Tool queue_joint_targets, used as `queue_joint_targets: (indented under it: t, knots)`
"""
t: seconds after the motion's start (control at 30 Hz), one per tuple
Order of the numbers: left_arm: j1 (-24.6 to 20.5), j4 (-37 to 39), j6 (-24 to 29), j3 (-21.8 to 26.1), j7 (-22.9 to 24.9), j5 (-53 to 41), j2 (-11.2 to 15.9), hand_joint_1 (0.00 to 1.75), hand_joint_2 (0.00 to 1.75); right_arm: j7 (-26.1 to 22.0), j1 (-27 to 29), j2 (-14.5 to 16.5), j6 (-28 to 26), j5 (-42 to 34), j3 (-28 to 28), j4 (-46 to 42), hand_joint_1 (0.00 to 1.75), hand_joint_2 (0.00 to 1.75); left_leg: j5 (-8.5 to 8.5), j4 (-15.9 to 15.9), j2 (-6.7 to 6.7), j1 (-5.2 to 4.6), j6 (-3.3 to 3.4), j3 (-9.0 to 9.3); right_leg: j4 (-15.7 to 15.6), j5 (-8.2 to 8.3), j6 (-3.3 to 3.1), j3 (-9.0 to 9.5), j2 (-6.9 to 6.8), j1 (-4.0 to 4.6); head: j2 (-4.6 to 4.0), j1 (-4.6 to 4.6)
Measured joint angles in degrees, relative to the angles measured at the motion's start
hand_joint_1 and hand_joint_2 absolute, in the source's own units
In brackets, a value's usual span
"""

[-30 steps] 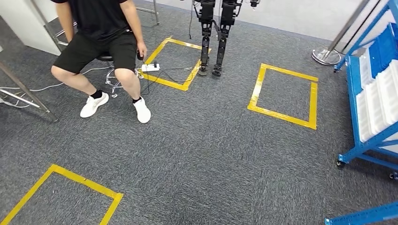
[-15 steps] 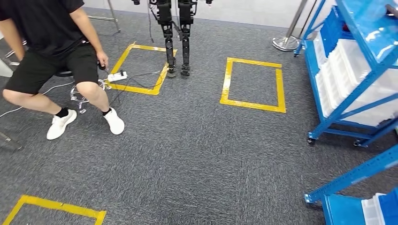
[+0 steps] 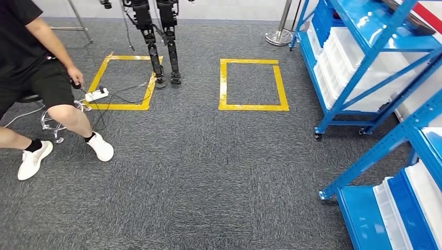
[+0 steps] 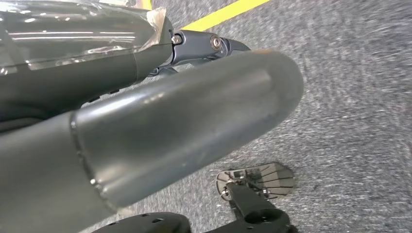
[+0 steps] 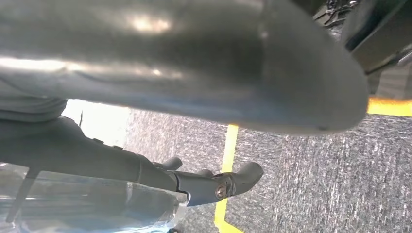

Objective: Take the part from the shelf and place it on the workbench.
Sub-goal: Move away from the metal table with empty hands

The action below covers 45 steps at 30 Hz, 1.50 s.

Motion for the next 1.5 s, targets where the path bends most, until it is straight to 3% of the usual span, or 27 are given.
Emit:
queue_joint_targets:
  t: [0.07, 0.13, 0.17, 0.2, 0.27, 0.33, 0.4, 0.43, 0.5, 0.57, 0.6, 0.67, 0.7, 0.8, 0.87, 0.9, 0.97, 1.03, 1.1, 1.17, 1.2, 1.27, 1.3, 1.37, 1.4, 1.43, 1.5]
  knots:
    - [-0.18, -0.04, 0.43, -0.19, 0.16, -0.05, 0.03, 0.0, 0.0, 0.0, -0.14, 0.1, 0.03, 0.23, 0.07, 0.0, 0.0, 0.0, -0.36, -0.04, 1.02, -0.17, -0.84, 0.43, -2.39, 0.75, -0.82, 1.22, -0.87, 0.53, 0.01, -0.22]
    - [-0.29, -0.05, 0.67, -0.34, 0.21, -0.05, -0.07, 0.0, 0.0, 0.0, -0.05, 0.05, 0.05, 0.37, 0.09, 0.01, 0.0, 0.0, -0.54, -0.3, 1.95, 0.11, -1.61, 0.98, -2.63, 0.95, -1.88, 1.17, 0.51, 0.68, 0.01, -0.42]
    - [-0.31, -0.06, 0.69, -0.39, 0.21, -0.05, -0.12, 0.0, 0.0, 0.0, 0.03, 0.03, 0.07, 0.42, 0.09, 0.01, 0.0, 0.0, -1.03, 0.05, 1.46, 0.34, -1.94, 1.05, -2.78, 1.04, -2.33, 1.26, 1.17, 0.58, 0.01, -0.5]
    - [-0.29, -0.07, 0.71, -0.42, 0.19, -0.05, -0.17, 0.0, 0.0, 0.0, 0.08, -0.01, 0.08, 0.46, 0.09, 0.01, 0.0, 0.0, -2.12, 1.34, 0.26, 0.52, -2.16, 0.64, -2.93, 1.16, -2.88, 1.44, 1.78, 0.38, 0.01, -0.72]
    - [-0.1, -0.05, 0.67, -0.43, 0.13, -0.03, -0.19, 0.0, 0.0, -0.06, 0.11, 0.0, 0.12, 0.57, 0.09, 0.0, 0.0, 0.0, -5.75, 7.45, -3.24, 0.66, -2.18, -2.05, -3.04, 1.28, -3.74, 1.68, 2.99, 0.37, 0.0, -1.11]
    - [0.35, -0.04, 0.27, -0.44, -0.05, -0.01, -0.14, 0.0, 0.0, -0.25, 0.08, 0.08, 0.32, 0.69, 0.1, 0.0, 0.0, 0.0, -8.43, 14.23, -4.91, 0.61, -2.0, -5.55, -3.03, 1.25, -4.16, 1.71, 4.48, 0.83, 0.0, -1.15]
    - [0.74, -0.04, -0.27, -0.44, -0.41, -0.01, 0.0, 0.0, 0.0, -0.38, 0.18, 0.13, 0.49, 0.82, 0.11, 0.0, 0.0, 0.0, -7.2, 14.86, -5.32, 0.57, -1.66, -6.43, -2.99, 1.23, -4.19, 1.84, 6.15, 1.18, 0.0, -1.14]
    - [0.85, -0.04, -0.42, -0.44, -0.6, -0.02, 0.11, 0.0, 0.0, -0.39, 0.23, 0.15, 0.5, 0.89, 0.11, 0.0, 0.0, 0.0, -5.22, 12.25, -5.6, 0.56, -1.41, -5.45, -2.96, 1.23, -4.18, 1.94, 6.95, 1.25, 0.0, -1.14]
    - [0.91, -0.04, -0.59, -0.44, -0.85, -0.03, 0.36, 0.0, 0.0, -0.39, 0.24, 0.22, 0.51, 0.96, 0.13, 0.0, 0.0, 0.0, -1.33, 5.08, -7.59, 0.56, -0.91, -2.47, -2.86, 1.22, -4.11, 2.02, 8.36, 1.41, 0.0, -1.13]
    - [0.92, -0.04, -0.63, -0.44, -0.95, -0.03, 0.56, 0.0, 0.0, -0.39, 0.13, 0.37, 0.52, 1.0, 0.15, 0.0, 0.0, 0.0, -0.04, 1.17, -9.22, 0.34, -0.65, -0.86, -2.79, 1.32, -3.7, 1.71, 9.46, 1.44, -0.01, -1.11]
    - [0.94, -0.05, -0.65, -0.44, -0.97, -0.03, 0.62, 0.0, 0.0, -0.39, 0.13, 0.44, 0.53, 1.01, 0.15, 0.01, 0.0, 0.0, -0.16, 0.87, -9.25, 0.11, -0.51, -0.74, -2.81, 1.43, -3.35, 1.47, 9.95, 1.38, -0.01, -1.11]
    - [0.95, -0.06, -0.66, -0.44, -0.99, -0.03, 0.65, 0.0, 0.0, -0.39, 0.31, 0.52, 0.53, 1.01, 0.16, 0.02, 0.0, 0.0, 0.32, 0.09, -7.95, -0.11, 0.24, -0.4, -2.85, 1.57, -2.59, 0.97, 10.3, 1.23, 0.0, -1.1]
    - [0.95, -0.07, -0.66, -0.44, -1.01, -0.03, 0.66, 0.0, 0.0, -0.39, 0.4, 0.52, 0.53, 1.01, 0.16, 0.02, 0.0, 0.0, 0.65, -0.49, -7.29, -0.11, 0.71, -0.12, -2.19, 1.2, -2.42, 0.49, 9.3, 1.32, 0.0, -1.06]
    - [1.04, -0.07, -0.66, -0.44, -1.03, -0.04, 0.67, 0.0, 0.0, -0.39, 0.26, 0.56, 0.53, 1.01, 0.18, 0.02, 0.0, 0.0, 1.2, -1.5, -4.86, -0.21, 1.46, 0.32, 6.39, -2.99, -2.71, -3.97, 4.63, 1.33, 0.0, -0.64]
    - [1.15, -0.07, -0.66, -0.44, -0.98, -0.03, 0.67, 0.0, 0.0, -0.39, 0.19, 0.6, 0.53, 1.01, 0.18, 0.02, 0.0, 0.0, 1.12, -1.49, -3.13, -0.33, 1.46, 0.27, 12.28, -5.02, -2.33, -6.95, 3.8, 0.92, 0.0, -0.51]
    - [1.18, -0.07, -0.66, -0.44, -0.94, -0.03, 0.67, 0.0, 0.0, -0.37, 0.24, 0.59, 0.53, 1.02, 0.18, 0.02, 0.0, 0.0, 1.05, -1.48, -2.37, -0.33, 1.39, 0.27, 12.47, -4.79, -1.81, -6.99, 3.61, 0.68, 0.0, -0.51]
    - [1.19, -0.07, -0.67, -0.44, -0.85, -0.04, 0.67, 0.0, 0.0, -0.26, 0.35, 0.56, 0.52, 1.1, 0.19, 0.02, 0.0, 0.0, 0.83, -1.45, -1.07, -0.23, 1.06, 0.46, 6.77, -2.4, -0.54, -3.83, 2.56, 0.15, -0.01, -0.49]
    - [1.25, -0.07, -0.68, -0.44, -0.83, -0.06, 0.71, 0.0, 0.0, -0.13, 0.21, 0.6, 0.52, 1.21, 0.2, 0.02, 0.0, 0.0, 0.38, -1.32, 0.1, -0.33, 0.33, 0.86, -0.64, 0.05, -0.06, 0.3, -0.05, 0.02, -0.01, -0.43]
    - [1.31, -0.07, -0.67, -0.44, -0.84, -0.08, 0.76, 0.0, 0.0, -0.08, 0.02, 0.72, 0.52, 1.28, 0.2, 0.02, 0.0, 0.0, -0.12, -1.22, 1.27, -0.48, -0.5, 1.42, -3.27, 0.96, -0.74, 1.84, -1.13, 0.36, -0.01, -0.55]
    - [1.26, -0.07, -0.68, -0.44, -0.86, -0.09, 0.7, 0.0, 0.0, -0.1, 0.07, 0.69, 0.52, 1.32, 0.2, 0.02, 0.0, 0.0, -0.55, -1.19, 2.09, -0.06, -1.3, 2.0, -3.34, 1.15, -1.79, 1.89, 0.27, 0.45, 0.0, -0.72]
    - [1.2, -0.07, -0.69, -0.44, -0.87, -0.1, 0.67, 0.0, 0.0, -0.15, 0.14, 0.63, 0.52, 1.33, 0.2, 0.01, 0.0, 0.0, -1.15, -0.64, 1.32, 0.25, -1.62, 2.01, -3.43, 1.17, -2.26, 1.96, 0.94, 0.38, 0.0, -0.76]
    - [1.21, -0.06, -0.72, -0.44, -0.89, -0.18, 0.64, 0.0, 0.0, -0.26, 0.18, 0.57, 0.51, 1.34, 0.19, 0.0, 0.0, 0.0, -4.01, 3.44, -1.93, 0.63, -1.92, 0.37, -3.57, 1.36, -3.36, 2.22, 2.14, 0.14, 0.0, -0.93]
    - [1.32, -0.05, -0.74, -0.45, -0.89, -0.24, 0.64, 0.0, 0.0, -0.32, 0.17, 0.58, 0.51, 1.34, 0.18, 0.0, 0.0, 0.0, -5.99, 7.07, -3.62, 0.61, -1.83, -1.33, -3.56, 1.4, -3.74, 2.15, 2.77, 0.37, 0.0, -1.03]
    - [1.66, -0.04, -0.77, -0.46, -0.8, -0.36, 0.64, 0.0, 0.0, -0.47, 0.15, 0.64, 0.51, 1.34, 0.18, 0.01, 0.0, 0.0, -8.66, 14.04, -5.0, 0.59, -1.63, -4.99, -3.55, 1.49, -4.12, 2.09, 4.32, 0.78, 0.01, -1.07]
    - [1.79, -0.04, -0.78, -0.46, -0.75, -0.44, 0.64, 0.0, 0.0, -0.52, 0.21, 0.67, 0.51, 1.34, 0.18, 0.02, 0.0, 0.0, -8.46, 15.33, -5.18, 0.59, -1.52, -5.91, -3.53, 1.51, -4.17, 2.1, 5.16, 0.93, 0.01, -1.08]
    - [1.86, -0.04, -0.79, -0.46, -0.7, -0.51, 0.64, 0.0, 0.0, -0.55, 0.3, 0.69, 0.51, 1.33, 0.18, 0.02, 0.0, 0.0, -7.11, 14.5, -5.33, 0.59, -1.35, -5.84, -3.51, 1.51, -4.16, 2.17, 5.99, 1.03, 0.01, -1.07]
    - [1.87, -0.04, -0.83, -0.46, -0.62, -0.71, 0.68, 0.0, 0.0, -0.55, 0.41, 0.77, 0.51, 1.31, 0.18, 0.02, 0.0, 0.0, -2.7, 7.91, -6.81, 0.61, -0.89, -3.24, -3.45, 1.53, -4.11, 2.34, 7.52, 1.07, 0.01, -1.08]
